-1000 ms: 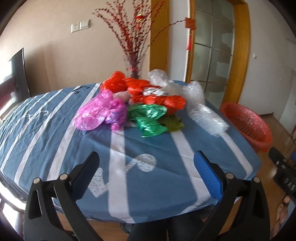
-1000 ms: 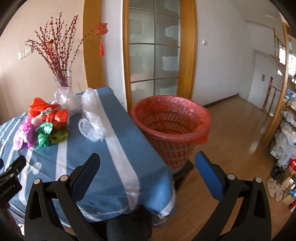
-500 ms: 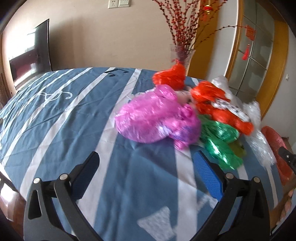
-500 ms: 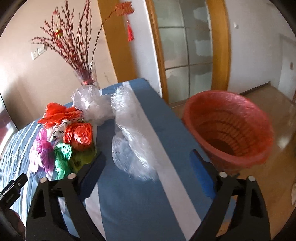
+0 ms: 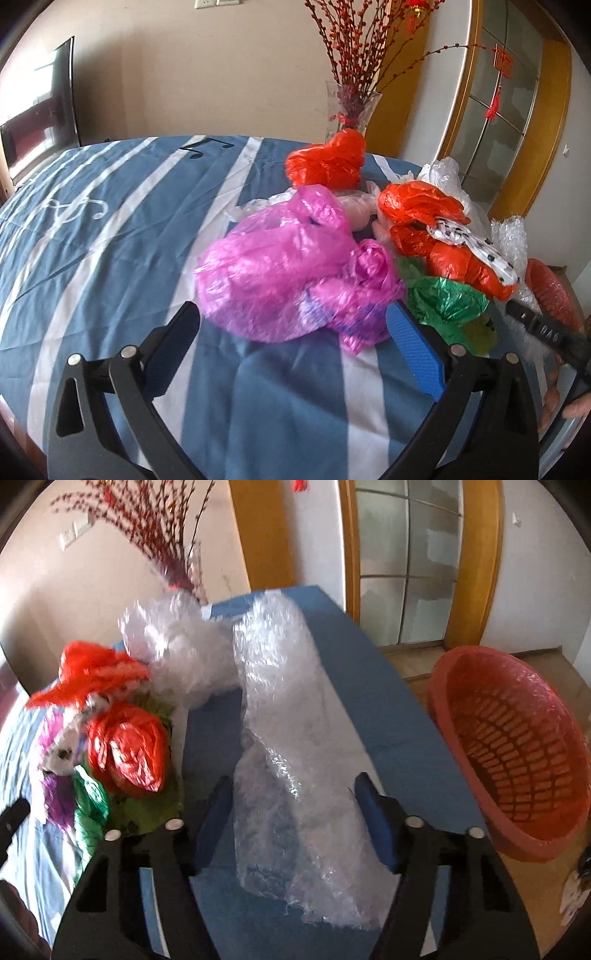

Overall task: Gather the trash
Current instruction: 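Reach the left tool to the pink bag while the right tool reaches the bubble wrap, then close the left tool on the pink bag while the right tool grips the bubble wrap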

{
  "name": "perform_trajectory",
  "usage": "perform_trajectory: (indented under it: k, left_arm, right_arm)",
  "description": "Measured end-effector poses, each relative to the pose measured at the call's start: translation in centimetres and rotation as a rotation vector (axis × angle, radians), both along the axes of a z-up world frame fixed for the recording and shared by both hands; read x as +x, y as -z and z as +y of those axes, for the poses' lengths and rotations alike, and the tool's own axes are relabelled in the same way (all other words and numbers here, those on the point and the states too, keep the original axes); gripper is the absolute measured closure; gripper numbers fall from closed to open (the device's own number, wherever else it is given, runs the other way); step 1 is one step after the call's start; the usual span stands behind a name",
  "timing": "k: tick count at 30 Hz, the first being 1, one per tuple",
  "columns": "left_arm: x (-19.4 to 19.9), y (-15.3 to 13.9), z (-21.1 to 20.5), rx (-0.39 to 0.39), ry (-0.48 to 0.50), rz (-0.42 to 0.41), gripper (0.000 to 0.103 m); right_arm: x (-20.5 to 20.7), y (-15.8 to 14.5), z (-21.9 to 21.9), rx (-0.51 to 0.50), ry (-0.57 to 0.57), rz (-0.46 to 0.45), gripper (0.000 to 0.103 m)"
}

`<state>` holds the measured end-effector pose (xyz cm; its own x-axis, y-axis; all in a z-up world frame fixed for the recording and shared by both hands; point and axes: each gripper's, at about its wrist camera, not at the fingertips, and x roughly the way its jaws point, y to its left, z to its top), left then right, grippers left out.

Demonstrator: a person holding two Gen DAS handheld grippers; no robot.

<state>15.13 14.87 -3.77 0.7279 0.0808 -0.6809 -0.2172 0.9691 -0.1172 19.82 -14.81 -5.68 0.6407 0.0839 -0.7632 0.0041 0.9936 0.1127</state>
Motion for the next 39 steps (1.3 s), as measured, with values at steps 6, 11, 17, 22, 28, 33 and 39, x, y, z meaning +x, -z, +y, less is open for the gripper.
perform_trajectory:
  k: [6, 11, 17, 22, 28, 33, 39]
  left_arm:
    - [1.8, 0.1, -1.3, 0.008, 0.019, 0.007, 0.008]
    - [3.0, 0.9, -1.8, 0.011, 0.021, 0.042, 0.009]
    - [3.7, 2.0, -1.5, -0.079, 0.059, 0.085, 0.038]
    - [3.4, 2.0, -1.6, -0.124, 0.106, 0.065, 0.068]
    - [2.3, 1.3, -1.0, -0.136, 0.133, 0.027, 0.08]
    - [0.8, 0.0, -0.5, -0.129, 0.141, -0.01, 0.081]
    - [-0.8, -2.2, -0.3, -0.118, 0.149, -0.061, 0.081]
  right_arm:
    - [-0.4, 0.5, -0.1, -0.014, -0.009, 0.003, 0.07]
    - [-0.7, 0.5, -0.9, 0.008, -0.008, 0.004, 0.076]
    - [-1.0, 0.5, -0.7, 0.01, -0.014, -0.001, 0.079]
    - [-1.5, 0.4, -0.8, 0.016, -0.029, -0.005, 0.084]
    - [-2.4, -0.2, -0.7, 0.024, -0.042, -0.026, 0.087]
    - [-3.3, -1.2, -0.6, 0.028, -0.049, -0.055, 0.087]
    - [-4.4, -2.6, -1.0, 0.032, -0.052, -0.093, 0.087]
